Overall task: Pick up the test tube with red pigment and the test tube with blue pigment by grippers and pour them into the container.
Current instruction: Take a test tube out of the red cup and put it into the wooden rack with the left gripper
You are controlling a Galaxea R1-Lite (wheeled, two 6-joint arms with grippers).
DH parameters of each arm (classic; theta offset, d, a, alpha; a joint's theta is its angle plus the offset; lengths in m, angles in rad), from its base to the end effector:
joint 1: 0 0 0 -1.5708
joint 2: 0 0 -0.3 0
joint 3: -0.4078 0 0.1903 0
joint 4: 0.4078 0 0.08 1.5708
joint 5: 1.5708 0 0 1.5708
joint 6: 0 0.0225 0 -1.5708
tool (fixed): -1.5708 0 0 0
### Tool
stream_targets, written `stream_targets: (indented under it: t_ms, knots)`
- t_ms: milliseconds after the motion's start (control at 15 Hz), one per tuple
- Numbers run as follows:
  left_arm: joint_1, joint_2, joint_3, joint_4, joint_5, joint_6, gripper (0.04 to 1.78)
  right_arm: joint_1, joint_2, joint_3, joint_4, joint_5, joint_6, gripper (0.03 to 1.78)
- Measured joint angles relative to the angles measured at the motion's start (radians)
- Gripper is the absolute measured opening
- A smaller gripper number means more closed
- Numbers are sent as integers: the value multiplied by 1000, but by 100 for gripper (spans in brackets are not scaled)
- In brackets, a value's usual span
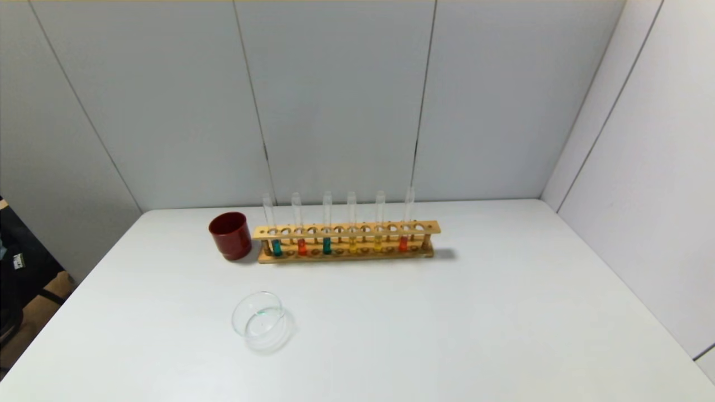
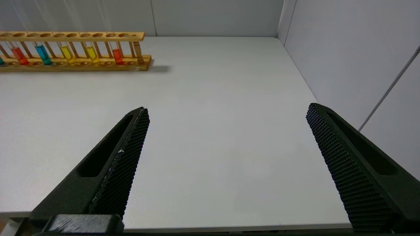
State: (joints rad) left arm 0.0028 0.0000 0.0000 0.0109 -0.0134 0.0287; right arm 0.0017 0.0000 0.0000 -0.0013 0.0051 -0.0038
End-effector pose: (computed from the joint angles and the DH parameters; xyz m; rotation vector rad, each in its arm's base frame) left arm -0.0228 -0.0004 0.0744 0.0286 0.0107 -0.0108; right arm -0.0228 0.0001 0.0756 -0.0038 -0.0013 0.0068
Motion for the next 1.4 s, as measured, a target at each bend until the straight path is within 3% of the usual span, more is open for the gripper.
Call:
stream_targets:
  t_ms: [1133, 1400]
  knots:
    - [0, 0, -4, -19, -1, 6, 175, -1, 0, 0, 0, 0, 0, 175]
    - [-2, 10, -139, 63, -11, 39, 175, 0, 0, 0, 0, 0, 0, 175]
